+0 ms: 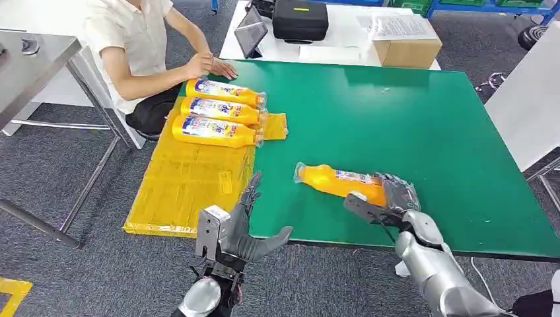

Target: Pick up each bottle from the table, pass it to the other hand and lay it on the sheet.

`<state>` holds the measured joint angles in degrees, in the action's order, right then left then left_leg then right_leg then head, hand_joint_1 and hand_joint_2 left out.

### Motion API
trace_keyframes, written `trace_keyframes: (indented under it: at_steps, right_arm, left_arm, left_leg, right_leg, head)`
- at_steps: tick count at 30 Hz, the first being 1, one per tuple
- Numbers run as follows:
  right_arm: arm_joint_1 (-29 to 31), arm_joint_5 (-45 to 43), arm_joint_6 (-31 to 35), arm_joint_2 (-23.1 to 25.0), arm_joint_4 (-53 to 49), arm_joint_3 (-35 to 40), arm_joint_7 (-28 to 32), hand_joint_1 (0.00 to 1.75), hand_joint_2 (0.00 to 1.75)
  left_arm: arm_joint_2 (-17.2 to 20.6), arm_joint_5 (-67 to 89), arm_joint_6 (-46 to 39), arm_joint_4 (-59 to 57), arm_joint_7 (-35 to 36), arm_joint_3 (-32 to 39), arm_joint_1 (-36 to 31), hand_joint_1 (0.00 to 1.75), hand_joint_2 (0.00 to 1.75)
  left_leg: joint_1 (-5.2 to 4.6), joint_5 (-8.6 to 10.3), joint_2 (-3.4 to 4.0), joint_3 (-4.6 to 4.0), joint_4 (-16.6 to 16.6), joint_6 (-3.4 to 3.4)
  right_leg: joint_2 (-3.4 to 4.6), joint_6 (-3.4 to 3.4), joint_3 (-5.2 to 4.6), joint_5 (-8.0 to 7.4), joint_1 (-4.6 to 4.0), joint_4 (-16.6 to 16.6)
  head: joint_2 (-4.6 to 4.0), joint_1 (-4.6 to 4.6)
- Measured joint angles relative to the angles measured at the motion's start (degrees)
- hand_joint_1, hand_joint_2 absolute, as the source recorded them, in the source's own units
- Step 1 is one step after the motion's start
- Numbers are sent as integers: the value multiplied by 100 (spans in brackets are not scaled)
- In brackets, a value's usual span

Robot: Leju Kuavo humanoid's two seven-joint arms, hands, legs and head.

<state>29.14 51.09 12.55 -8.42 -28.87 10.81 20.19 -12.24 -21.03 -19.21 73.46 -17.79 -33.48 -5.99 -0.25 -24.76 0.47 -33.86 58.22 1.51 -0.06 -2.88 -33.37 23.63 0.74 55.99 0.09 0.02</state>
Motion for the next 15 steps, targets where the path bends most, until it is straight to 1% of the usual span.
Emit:
trace_keyframes:
  at_steps: [1,2,3,5,10,13,15]
  right_arm:
    - [-13,-648,-472,9,-17,-171,349,175,175]
    - [-63,-1034,-784,52,-43,-305,598,175,175]
    - [-149,-1228,-884,107,-88,-391,762,175,175]
    - [-337,-1637,-1014,245,-256,-548,949,175,175]
    - [-843,-2428,-1005,582,-989,-624,1268,175,175]
    - [-1413,-3265,-857,867,-1936,-524,1297,175,175]
    - [-1812,-3764,-611,1064,-2748,-339,1194,175,175]
  left_arm:
    - [0,-58,-9,0,-54,2,-1,0,175]
    - [0,-98,-48,0,-113,13,-4,0,175]
    - [-4,-153,-96,0,-160,24,-10,0,175]
    - [-7,-354,-177,-2,-199,92,-21,0,175]
    - [-11,-1168,-151,-125,-35,363,-30,0,175]
    - [-11,-1593,-55,-273,-48,537,34,0,175]
    - [-11,-1698,-9,-295,-94,601,155,0,175]
  left_leg:
    - [4,-16,7,15,0,-2]
    - [5,-27,22,25,0,-10]
    - [4,-29,39,31,0,-6]
    - [7,-28,45,41,0,-7]
    - [28,-18,31,18,0,-18]
    - [32,-9,22,-29,0,-22]
    - [32,-4,18,-61,0,-26]
  right_leg:
    - [3,3,16,1,-4,-2]
    - [20,5,59,2,-7,-3]
    - [39,6,89,0,-6,-3]
    - [45,7,85,-1,-9,-3]
    - [41,9,75,1,-26,1]
    - [38,10,38,0,-29,12]
    - [35,10,4,0,-28,15]
  head:
    - [0,4]
    - [0,0]
    - [0,-4]
    - [0,-4]
    - [0,-7]
    - [0,-7]
    - [0,-7]
